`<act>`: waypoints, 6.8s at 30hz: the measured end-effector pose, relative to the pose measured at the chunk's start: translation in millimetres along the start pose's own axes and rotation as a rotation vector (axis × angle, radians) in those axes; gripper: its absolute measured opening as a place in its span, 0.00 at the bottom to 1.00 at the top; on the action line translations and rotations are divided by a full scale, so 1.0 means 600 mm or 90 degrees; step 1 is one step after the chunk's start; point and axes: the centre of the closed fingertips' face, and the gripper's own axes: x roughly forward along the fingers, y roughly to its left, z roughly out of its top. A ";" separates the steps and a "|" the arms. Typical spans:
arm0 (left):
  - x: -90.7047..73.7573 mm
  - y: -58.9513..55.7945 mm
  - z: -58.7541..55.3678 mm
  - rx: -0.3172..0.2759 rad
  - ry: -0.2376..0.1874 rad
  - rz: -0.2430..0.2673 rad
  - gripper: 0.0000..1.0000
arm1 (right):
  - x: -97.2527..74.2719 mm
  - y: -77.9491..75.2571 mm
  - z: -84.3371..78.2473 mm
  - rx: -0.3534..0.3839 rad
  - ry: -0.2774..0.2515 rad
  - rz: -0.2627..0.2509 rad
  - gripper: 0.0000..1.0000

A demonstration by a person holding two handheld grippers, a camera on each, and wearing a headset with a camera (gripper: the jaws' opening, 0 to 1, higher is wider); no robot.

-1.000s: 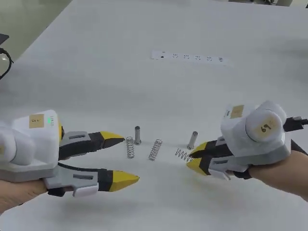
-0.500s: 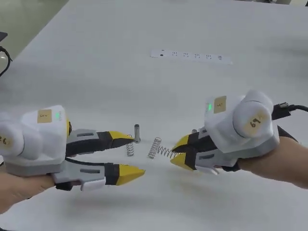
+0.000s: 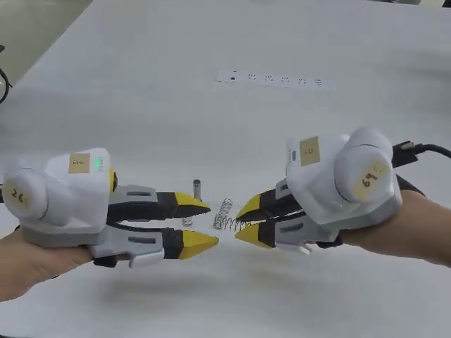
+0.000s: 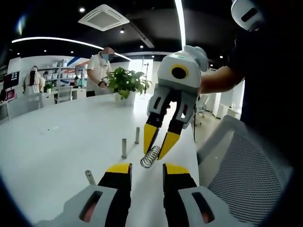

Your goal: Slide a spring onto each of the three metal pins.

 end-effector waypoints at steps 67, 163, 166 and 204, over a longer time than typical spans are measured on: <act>0.010 -0.016 0.047 0.002 -0.051 -0.050 0.01 | -0.071 -0.026 0.022 0.089 -0.141 -0.027 0.18; 0.018 -0.032 0.032 -0.052 -0.087 -0.101 0.01 | -0.064 0.001 0.016 0.292 -0.317 0.076 0.10; 0.019 -0.034 0.035 -0.052 -0.090 -0.105 0.01 | -0.068 -0.003 0.021 0.301 -0.334 0.081 0.10; 0.017 -0.034 0.056 -0.060 -0.117 -0.109 0.01 | -0.074 -0.001 0.033 0.308 -0.367 0.092 0.09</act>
